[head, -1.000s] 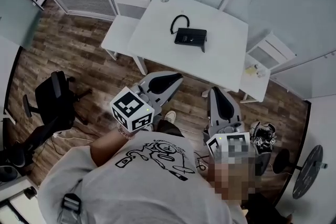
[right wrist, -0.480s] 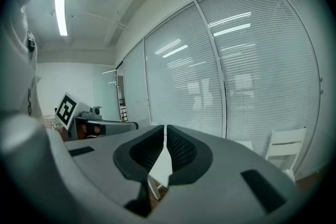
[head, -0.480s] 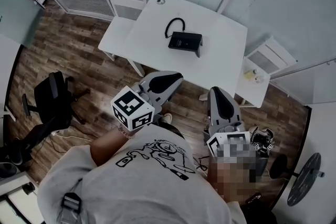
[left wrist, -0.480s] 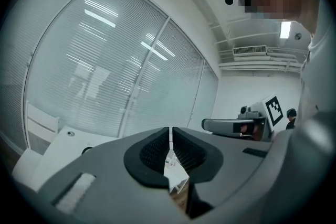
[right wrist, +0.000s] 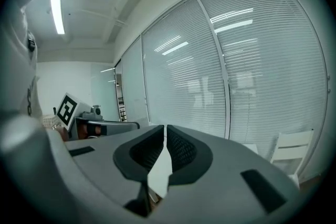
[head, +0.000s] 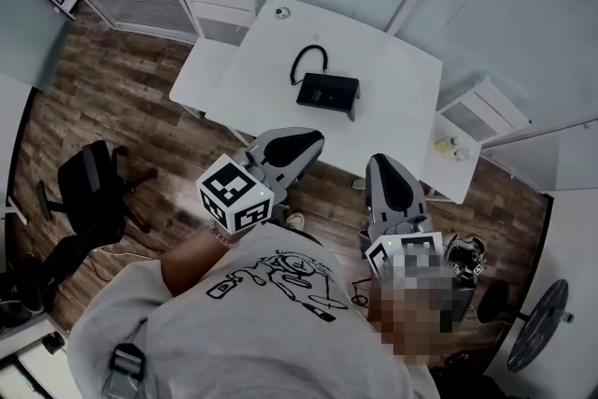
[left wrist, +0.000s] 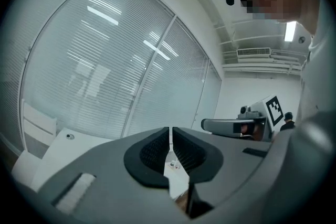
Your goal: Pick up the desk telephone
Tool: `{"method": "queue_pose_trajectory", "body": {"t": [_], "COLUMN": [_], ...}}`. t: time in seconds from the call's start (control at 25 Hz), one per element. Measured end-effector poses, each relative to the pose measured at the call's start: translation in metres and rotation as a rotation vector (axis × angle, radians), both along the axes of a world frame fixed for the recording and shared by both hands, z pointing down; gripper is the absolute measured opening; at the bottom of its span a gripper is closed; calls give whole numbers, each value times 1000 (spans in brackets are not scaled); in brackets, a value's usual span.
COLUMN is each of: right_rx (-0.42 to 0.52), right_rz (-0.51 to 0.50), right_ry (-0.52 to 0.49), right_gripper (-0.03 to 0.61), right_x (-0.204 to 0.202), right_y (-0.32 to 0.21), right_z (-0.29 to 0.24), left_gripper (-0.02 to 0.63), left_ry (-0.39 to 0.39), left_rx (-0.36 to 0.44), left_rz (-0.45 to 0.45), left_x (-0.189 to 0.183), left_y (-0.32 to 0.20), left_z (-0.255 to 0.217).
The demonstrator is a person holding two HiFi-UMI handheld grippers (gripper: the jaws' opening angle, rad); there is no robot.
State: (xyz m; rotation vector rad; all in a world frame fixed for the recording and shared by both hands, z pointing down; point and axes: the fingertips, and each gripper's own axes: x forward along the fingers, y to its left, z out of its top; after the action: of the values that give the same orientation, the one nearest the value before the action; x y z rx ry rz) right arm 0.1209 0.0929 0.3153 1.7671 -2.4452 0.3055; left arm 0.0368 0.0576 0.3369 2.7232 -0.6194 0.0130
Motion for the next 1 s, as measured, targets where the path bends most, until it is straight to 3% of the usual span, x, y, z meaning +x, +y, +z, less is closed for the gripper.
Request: {"method": "queue_pose_trajectory", "body": {"t": [0.56,1.0], "right_rx": [-14,-16], "right_rz": [-26,4], "right_ry": [38,54], "right_gripper": [17,17], "right_x": [-19,-24], "right_y": [-144,-201], "right_z": [1,2], "left_gripper": [18,18], "left_ry": [5,7], "left_rx": [14,6], "left_rz": [14,52], "left_x": [-10,-16], "left_y": [-139,-196], "left_z": [0,4]}}
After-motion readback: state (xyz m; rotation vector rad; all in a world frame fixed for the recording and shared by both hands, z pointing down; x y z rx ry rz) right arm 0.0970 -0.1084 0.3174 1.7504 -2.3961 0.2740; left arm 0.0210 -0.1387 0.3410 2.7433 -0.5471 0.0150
